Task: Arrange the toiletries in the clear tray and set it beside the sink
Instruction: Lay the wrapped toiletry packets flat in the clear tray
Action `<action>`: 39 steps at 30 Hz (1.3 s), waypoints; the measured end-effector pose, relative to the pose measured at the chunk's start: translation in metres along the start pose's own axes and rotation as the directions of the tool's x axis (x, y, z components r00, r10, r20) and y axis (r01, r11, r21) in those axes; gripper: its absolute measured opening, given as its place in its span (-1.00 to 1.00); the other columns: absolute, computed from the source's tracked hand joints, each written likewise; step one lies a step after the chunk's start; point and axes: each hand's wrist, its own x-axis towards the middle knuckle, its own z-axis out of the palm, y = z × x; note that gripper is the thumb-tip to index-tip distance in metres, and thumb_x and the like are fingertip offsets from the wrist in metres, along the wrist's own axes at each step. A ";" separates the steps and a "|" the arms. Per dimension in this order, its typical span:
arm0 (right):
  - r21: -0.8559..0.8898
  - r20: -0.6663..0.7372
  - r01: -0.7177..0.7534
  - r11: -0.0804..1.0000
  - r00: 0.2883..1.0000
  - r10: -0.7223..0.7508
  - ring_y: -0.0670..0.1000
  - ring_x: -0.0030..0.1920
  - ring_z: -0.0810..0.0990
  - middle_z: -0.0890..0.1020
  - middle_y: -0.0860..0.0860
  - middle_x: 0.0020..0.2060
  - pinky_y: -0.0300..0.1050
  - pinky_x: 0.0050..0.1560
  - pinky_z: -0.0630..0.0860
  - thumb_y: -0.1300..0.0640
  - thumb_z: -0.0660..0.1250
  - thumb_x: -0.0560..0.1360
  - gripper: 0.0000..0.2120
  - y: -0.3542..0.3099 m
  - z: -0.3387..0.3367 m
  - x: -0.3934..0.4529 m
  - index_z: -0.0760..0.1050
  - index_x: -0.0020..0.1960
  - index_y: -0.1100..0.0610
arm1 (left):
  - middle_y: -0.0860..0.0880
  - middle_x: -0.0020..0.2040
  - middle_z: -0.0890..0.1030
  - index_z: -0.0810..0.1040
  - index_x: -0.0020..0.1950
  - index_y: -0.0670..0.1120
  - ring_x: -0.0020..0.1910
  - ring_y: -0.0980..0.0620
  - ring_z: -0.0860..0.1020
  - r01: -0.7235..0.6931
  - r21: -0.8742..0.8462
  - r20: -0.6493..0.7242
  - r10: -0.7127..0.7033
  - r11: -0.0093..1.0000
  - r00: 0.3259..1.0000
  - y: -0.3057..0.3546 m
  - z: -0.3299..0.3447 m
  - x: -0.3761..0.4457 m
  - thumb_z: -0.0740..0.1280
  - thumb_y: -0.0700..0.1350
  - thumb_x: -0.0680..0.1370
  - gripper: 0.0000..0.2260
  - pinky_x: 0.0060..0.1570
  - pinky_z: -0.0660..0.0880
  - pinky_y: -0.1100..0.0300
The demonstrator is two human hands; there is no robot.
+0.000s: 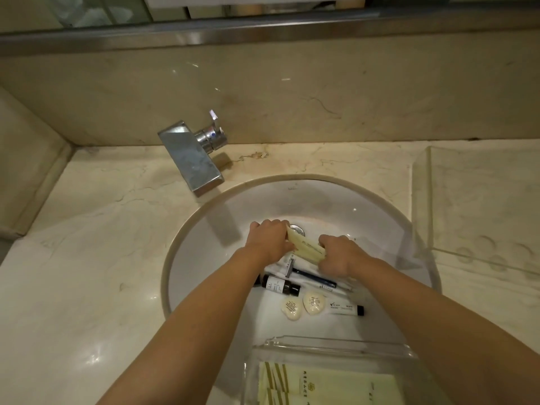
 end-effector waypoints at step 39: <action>-0.451 -0.396 0.281 0.847 0.788 -0.472 0.13 -0.05 0.51 0.55 0.03 -0.05 -0.07 -0.11 0.25 0.24 0.26 0.42 -0.67 -0.030 -0.002 -0.226 0.37 0.17 0.07 | -0.07 0.04 0.51 0.45 0.08 -0.09 -0.04 -0.04 0.46 -0.097 0.026 0.306 0.084 0.995 0.948 0.081 -0.096 -0.208 0.29 -0.09 0.54 -0.84 -0.06 0.41 0.12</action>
